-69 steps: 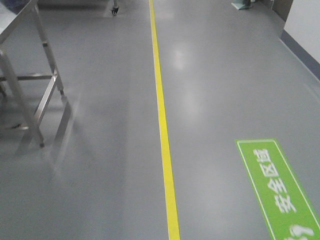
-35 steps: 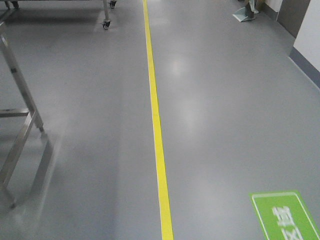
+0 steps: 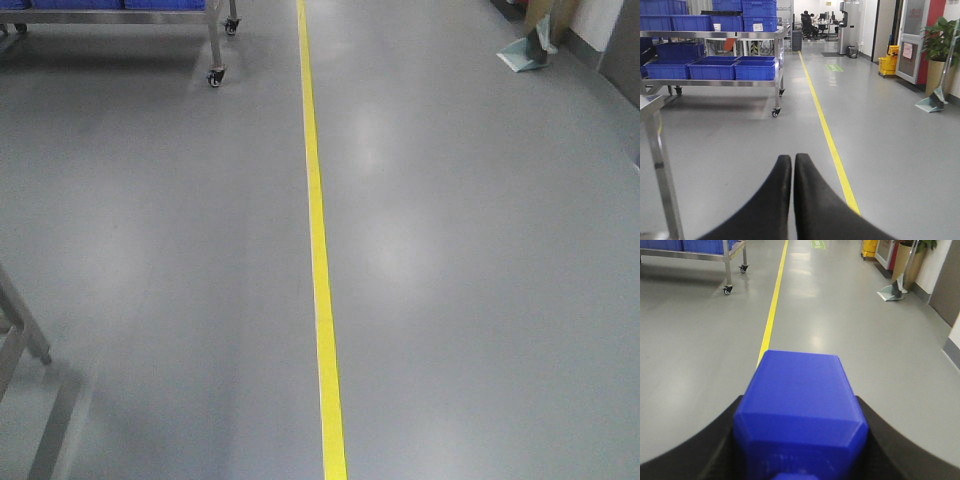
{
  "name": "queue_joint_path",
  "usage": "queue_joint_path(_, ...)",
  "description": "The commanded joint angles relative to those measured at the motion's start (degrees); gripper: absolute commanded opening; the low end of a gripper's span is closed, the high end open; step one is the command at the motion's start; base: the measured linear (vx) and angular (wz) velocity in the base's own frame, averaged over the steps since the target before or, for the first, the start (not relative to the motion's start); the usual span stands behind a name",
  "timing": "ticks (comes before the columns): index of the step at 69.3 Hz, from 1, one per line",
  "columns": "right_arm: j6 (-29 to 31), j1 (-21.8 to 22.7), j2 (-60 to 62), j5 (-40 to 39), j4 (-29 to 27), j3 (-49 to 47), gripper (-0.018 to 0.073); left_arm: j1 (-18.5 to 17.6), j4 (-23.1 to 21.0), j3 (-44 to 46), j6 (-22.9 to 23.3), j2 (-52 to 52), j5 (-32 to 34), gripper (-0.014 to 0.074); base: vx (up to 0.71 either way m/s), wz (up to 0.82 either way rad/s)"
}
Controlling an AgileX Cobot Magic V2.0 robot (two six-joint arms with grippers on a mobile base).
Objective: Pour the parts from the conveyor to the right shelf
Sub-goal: 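Drive down the aisle toward the shelves of blue bins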
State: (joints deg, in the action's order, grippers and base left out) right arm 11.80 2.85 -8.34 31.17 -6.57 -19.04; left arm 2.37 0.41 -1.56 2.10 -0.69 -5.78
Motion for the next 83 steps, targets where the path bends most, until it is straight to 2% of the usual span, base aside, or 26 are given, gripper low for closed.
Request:
queue_joint_path(1, 0.05, 0.06, -0.70, -4.48, 0.18, -1.64, -0.0005, -0.30, -0.41, 1.14, 0.49, -0.72, 4.52, -0.0006, 0.92, 0.09)
queue_joint_path(52, 0.05, 0.06, -0.70, -4.44, 0.18, -1.64, -0.0005, -0.30, -0.41, 1.14, 0.49, -0.72, 4.52, -0.0006, 0.90, 0.04)
queue_joint_path(83, 0.05, 0.06, -0.70, -4.44, 0.18, -1.64, -0.0005, -0.30, -0.41, 1.14, 0.49, -0.72, 4.52, -0.0006, 0.80, 0.56)
